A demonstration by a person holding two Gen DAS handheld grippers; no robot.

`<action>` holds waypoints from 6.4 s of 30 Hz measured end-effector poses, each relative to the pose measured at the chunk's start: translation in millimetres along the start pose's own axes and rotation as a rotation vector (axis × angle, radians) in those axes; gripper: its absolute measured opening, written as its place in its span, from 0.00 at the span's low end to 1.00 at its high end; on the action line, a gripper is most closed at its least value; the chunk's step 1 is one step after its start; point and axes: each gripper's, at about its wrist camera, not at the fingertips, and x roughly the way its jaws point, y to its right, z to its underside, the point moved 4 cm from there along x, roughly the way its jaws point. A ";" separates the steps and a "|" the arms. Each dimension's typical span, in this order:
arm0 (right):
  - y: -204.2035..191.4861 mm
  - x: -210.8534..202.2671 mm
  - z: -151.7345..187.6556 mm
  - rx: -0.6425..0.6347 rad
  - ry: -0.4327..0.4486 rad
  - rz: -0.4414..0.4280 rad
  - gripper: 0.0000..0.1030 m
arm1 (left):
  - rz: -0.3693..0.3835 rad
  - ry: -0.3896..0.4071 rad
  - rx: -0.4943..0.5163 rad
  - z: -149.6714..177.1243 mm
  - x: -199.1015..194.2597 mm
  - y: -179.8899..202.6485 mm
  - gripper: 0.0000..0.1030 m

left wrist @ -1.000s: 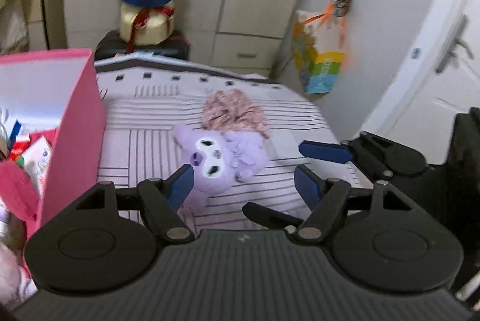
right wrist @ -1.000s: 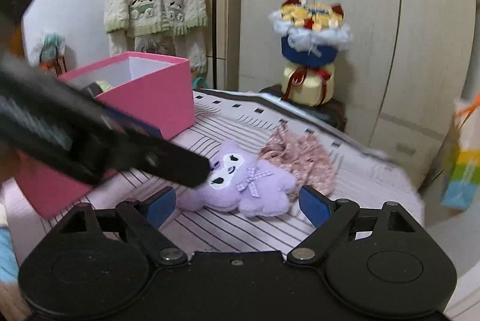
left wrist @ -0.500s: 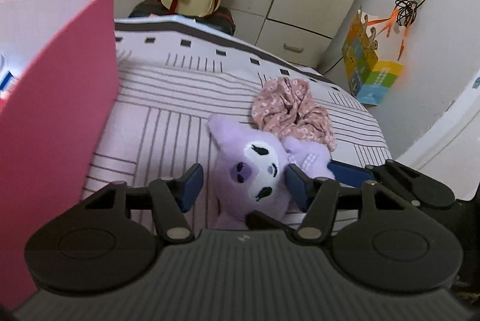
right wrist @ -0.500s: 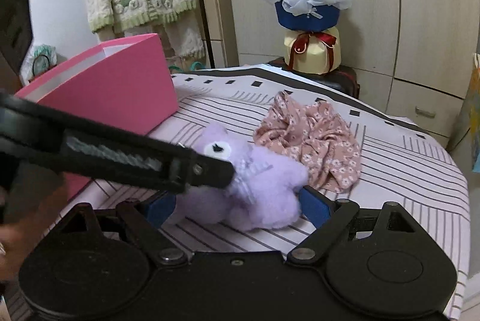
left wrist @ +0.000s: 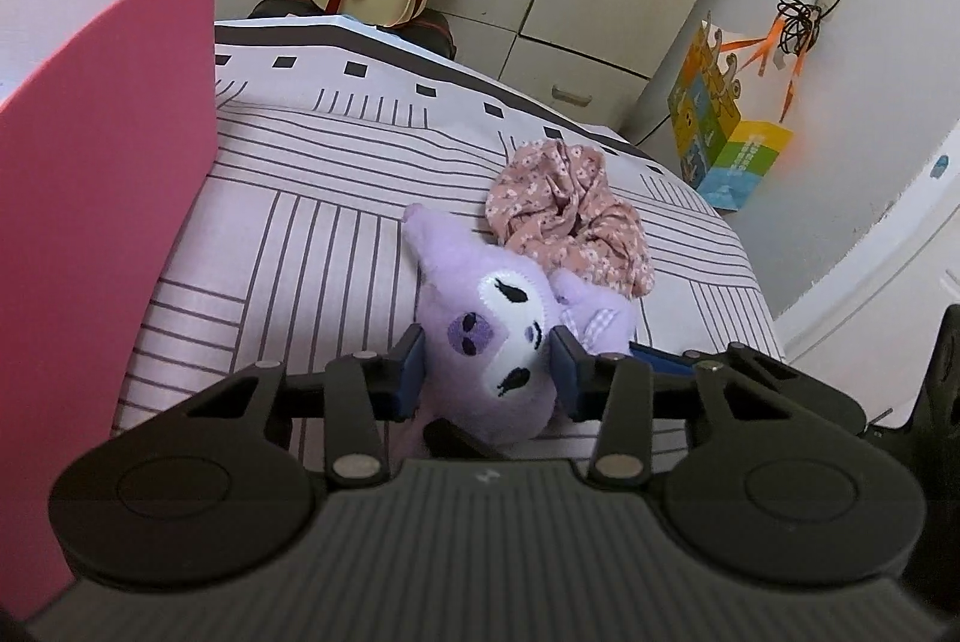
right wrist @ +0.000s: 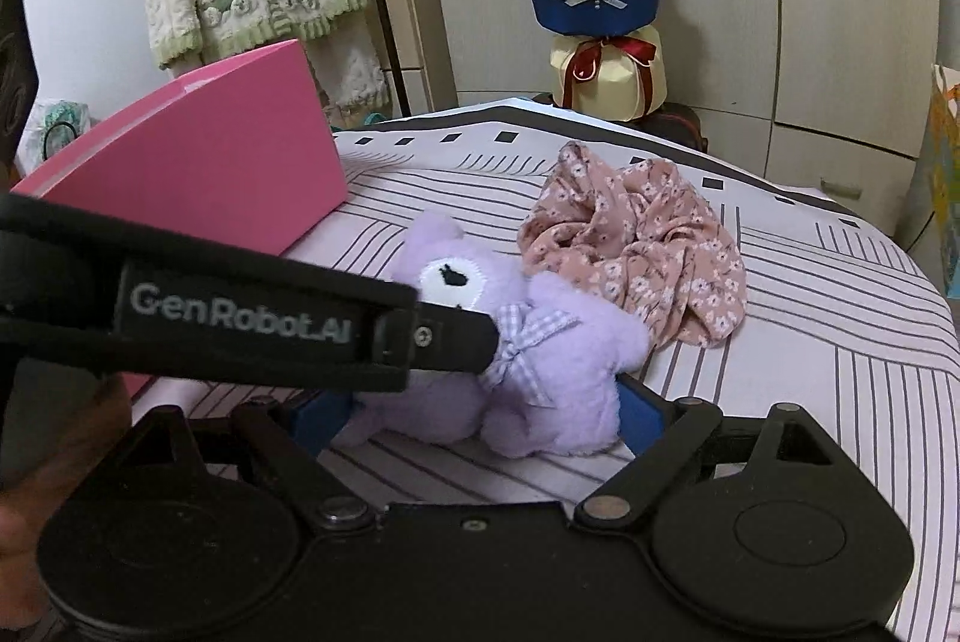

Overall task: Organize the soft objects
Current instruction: 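Grasp the lilac plush toy by its head with the left gripper, then lift and carry the lilac plush with the left gripper over the box, then lower the lilac plush into the box and open the left gripper, then move the left gripper to the pink floral cloth scrunchie, then grasp the pink floral scrunchie with the left gripper, then lift and carry the scrunchie with the left gripper over the box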

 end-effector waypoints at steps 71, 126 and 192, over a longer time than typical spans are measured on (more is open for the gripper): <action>-238.3 -115.1 -52.4 -0.350 0.112 -0.159 0.78 | 0.091 0.141 -0.052 6.1 -256.6 -125.6 0.43; -33.7 -186.9 -26.6 -0.175 0.193 0.034 0.87 | 0.176 0.112 0.179 -5.1 -201.4 21.0 0.55; -7.8 -79.8 20.5 0.033 0.072 -0.104 0.13 | 0.118 0.019 -0.022 21.7 -47.4 36.8 0.14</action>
